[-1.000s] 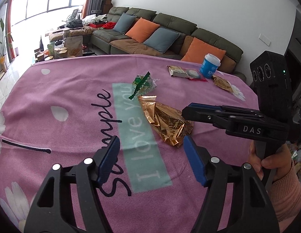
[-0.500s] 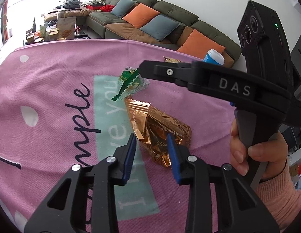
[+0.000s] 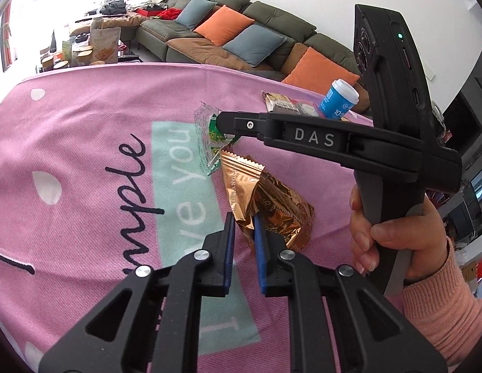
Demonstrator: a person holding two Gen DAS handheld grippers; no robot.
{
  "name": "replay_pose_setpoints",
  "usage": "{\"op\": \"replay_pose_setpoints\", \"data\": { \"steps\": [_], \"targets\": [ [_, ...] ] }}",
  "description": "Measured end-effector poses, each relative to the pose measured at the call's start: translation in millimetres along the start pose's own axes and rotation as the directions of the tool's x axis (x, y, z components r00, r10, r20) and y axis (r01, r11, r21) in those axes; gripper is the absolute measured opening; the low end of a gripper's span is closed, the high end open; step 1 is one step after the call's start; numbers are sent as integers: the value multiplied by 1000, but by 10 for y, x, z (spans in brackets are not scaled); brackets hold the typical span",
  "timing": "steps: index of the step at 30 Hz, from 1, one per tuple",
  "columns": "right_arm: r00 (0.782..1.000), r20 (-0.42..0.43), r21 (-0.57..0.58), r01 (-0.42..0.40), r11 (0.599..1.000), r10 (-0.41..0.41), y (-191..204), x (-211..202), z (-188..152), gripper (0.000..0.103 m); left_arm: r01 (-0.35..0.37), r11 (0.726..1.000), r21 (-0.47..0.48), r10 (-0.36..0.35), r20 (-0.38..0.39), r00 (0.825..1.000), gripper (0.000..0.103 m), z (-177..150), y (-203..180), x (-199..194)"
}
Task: Collect trash
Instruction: 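Grasp the gold foil wrapper with the left tool while the right tool grasps the clear green-printed wrapper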
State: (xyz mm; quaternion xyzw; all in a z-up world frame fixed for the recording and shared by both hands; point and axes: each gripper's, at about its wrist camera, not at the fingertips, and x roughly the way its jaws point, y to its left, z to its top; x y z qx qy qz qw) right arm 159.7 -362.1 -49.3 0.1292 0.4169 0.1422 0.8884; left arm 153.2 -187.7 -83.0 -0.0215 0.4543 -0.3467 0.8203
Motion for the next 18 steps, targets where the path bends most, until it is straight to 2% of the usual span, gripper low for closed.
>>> {"op": "replay_pose_setpoints", "data": {
  "steps": [5,18],
  "targets": [
    [1000,19,23,-5,1000,4,-56,-58,-19,10,3,1000,-3,-3,6,1000,11,-34,7,-43],
    [993,114,69,-37,997,29,-75,-385,-103,8,-25,1000,-19,26,79,997,11,-220,117,-478]
  ]
}}
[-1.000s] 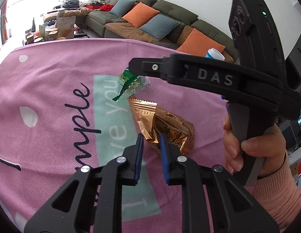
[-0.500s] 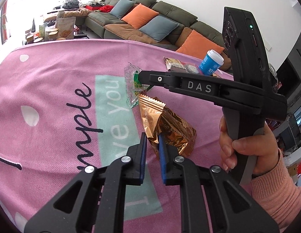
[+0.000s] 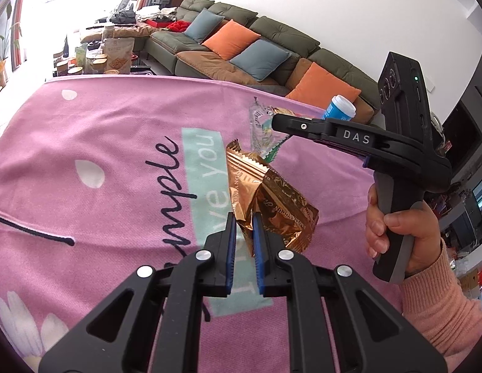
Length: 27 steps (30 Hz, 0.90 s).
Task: Collect trash
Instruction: 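Grasp the gold foil wrapper with the left tool while the right tool grasps the clear green-printed wrapper, then lift the gold wrapper with the left tool while the right tool lifts the clear wrapper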
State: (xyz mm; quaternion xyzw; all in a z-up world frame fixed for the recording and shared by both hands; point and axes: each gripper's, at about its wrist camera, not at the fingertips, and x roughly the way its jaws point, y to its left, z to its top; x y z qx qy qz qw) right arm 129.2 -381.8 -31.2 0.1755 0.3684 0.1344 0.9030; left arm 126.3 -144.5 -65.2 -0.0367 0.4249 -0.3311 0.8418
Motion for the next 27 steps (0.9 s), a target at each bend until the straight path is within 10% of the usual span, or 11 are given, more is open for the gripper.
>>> {"op": "replay_pose_setpoints", "data": {
  "steps": [27],
  "targets": [
    [989,20,-51,-145,988,146,733,-118,-418,8,-139,987,-82,148,108,983,11,-486,551,-1074]
  ]
}}
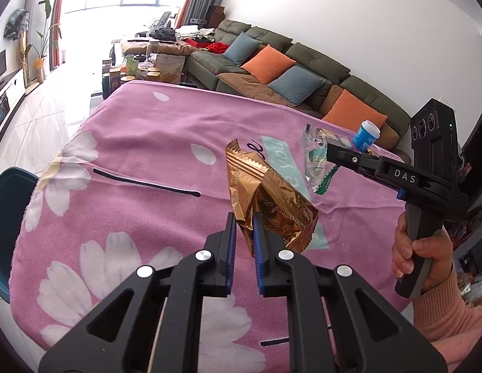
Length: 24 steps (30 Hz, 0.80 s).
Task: Collect trash
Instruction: 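Lift the gold wrapper with the left tool while the right tool lifts the clear wrapper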
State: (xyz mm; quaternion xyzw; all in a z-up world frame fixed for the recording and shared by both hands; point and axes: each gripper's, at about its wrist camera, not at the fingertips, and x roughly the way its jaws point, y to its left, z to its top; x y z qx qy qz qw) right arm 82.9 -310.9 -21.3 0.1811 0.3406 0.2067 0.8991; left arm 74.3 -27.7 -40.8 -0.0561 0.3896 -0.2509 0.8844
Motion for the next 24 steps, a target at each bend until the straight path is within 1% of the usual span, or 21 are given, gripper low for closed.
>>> {"op": "replay_pose_setpoints", "data": {
  "steps": [11,24],
  "targets": [
    [999,-21,-21,-43,999,43,228,108,-76,8,-44,999,-31,45,18,999,11,-109,182,-212],
    [996,-34,-48,-79,996,77,390,231,-86,8,-78,995,-60,80,46,996,11,-143,331,-376]
  ]
}}
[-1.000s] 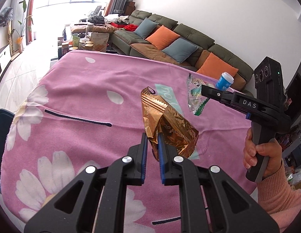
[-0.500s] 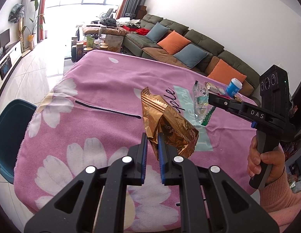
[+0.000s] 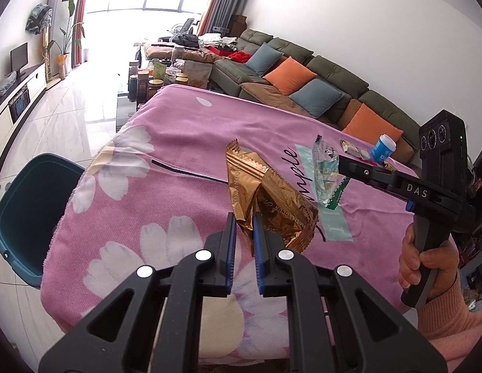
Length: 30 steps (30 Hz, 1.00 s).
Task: Collect trash
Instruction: 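Lift the gold wrapper with the left tool while the right tool lifts the clear wrapper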
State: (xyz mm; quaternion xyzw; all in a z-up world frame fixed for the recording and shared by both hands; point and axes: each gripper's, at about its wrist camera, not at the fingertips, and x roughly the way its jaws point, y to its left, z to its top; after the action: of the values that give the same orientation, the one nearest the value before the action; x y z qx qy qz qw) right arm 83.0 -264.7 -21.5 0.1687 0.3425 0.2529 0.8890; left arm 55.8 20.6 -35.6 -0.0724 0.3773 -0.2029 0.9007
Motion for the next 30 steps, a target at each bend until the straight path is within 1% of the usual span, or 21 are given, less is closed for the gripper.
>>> {"op": "replay_pose_setpoints", "data": {
  "steps": [13,30],
  "targets": [
    [999,-14,-20,-33,999,32,55,61,19,8,-35,999,-32,36,20,999,11,-26,176,-104],
    [998,-32,-43,-63,997,62,237,176,31,8,-67,996,-62,69,38,997,11,-74,336,-226]
  ]
}}
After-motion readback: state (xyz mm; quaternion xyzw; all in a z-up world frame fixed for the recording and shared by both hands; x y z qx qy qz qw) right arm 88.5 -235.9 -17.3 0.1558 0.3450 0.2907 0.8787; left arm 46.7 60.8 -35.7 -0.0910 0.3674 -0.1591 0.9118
